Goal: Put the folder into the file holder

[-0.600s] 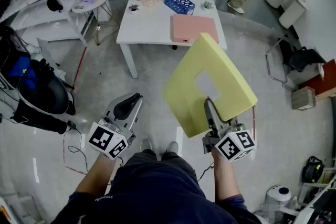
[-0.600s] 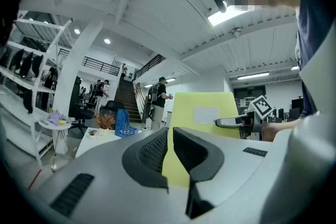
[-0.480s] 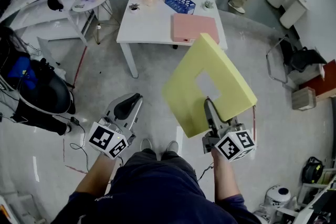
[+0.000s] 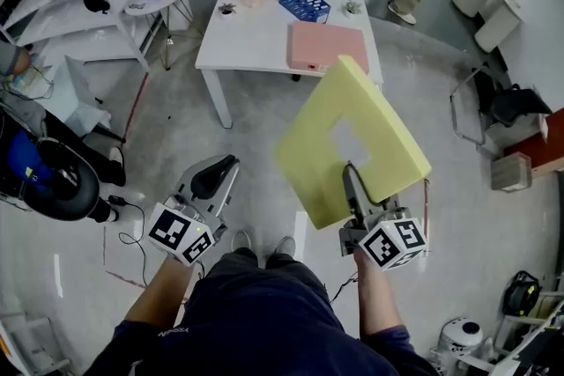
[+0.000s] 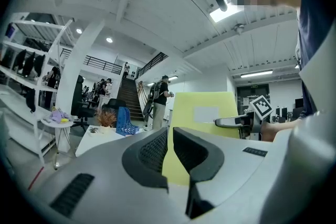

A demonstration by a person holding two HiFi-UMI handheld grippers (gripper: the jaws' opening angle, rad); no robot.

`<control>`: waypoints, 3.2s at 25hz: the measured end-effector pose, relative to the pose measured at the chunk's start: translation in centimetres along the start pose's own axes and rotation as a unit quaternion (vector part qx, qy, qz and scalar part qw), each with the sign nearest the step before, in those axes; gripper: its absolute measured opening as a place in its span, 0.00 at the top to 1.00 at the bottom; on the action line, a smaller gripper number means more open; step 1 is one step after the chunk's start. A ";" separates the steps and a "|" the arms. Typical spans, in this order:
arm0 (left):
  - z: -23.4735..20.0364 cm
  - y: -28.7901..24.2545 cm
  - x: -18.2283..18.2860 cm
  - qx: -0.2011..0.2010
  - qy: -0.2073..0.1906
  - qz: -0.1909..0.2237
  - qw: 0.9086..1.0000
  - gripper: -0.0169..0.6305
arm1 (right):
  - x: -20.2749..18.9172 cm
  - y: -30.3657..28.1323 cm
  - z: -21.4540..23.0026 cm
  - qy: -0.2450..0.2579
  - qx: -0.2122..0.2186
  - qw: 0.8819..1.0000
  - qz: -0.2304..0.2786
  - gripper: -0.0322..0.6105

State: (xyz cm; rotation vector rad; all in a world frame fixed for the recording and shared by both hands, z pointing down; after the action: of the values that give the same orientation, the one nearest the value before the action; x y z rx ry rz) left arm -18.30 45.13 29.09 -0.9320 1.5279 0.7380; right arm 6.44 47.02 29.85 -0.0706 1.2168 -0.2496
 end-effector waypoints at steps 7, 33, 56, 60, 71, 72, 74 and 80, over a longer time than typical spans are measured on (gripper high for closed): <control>1.3 -2.2 -0.3 0.010 -0.004 0.000 1.000 0.89 | 0.3 -0.1 2.6 0.005 0.008 1.000 -0.008 0.68; 2.3 -9.2 -0.8 0.038 -0.010 0.001 0.999 0.89 | 2.0 -1.7 10.4 -0.002 0.019 1.000 -0.015 0.69; -10.5 -13.5 -1.6 0.029 0.013 -0.018 0.999 0.89 | 2.2 -14.3 9.4 -0.003 0.005 0.999 -0.033 0.69; -13.6 -14.2 -1.4 0.025 0.019 -0.020 0.999 0.89 | 2.3 -17.1 8.8 -0.002 -0.002 0.999 -0.040 0.69; -22.1 -15.9 -0.3 0.004 0.027 -0.019 0.999 0.89 | 3.3 -24.5 6.5 0.000 -0.019 0.999 -0.041 0.69; -22.9 -16.0 -0.2 0.003 0.027 -0.019 0.999 0.89 | 3.3 -25.2 6.1 0.000 -0.020 0.999 -0.041 0.69; -24.4 -16.0 0.1 0.000 0.026 -0.018 0.999 0.89 | 3.4 -26.5 5.6 0.000 -0.025 0.999 -0.041 0.69; -28.6 -16.1 0.7 -0.005 0.027 -0.017 0.999 0.89 | 3.7 -30.3 4.0 -0.002 -0.031 0.999 -0.040 0.69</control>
State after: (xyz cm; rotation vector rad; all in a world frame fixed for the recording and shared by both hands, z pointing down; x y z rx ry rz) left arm -18.27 12.60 33.65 -0.9905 1.5535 0.7024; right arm 6.72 16.44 33.56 -0.1728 1.2195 -0.2813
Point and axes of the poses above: the fingertips, and each gripper's own axes: y backward along the fingers, z to its right, x out of its top, the point moved 2 cm from there along y, backward along the fingers, and after that the axes turned 14 degrees about -x, right-handed, at the moved point
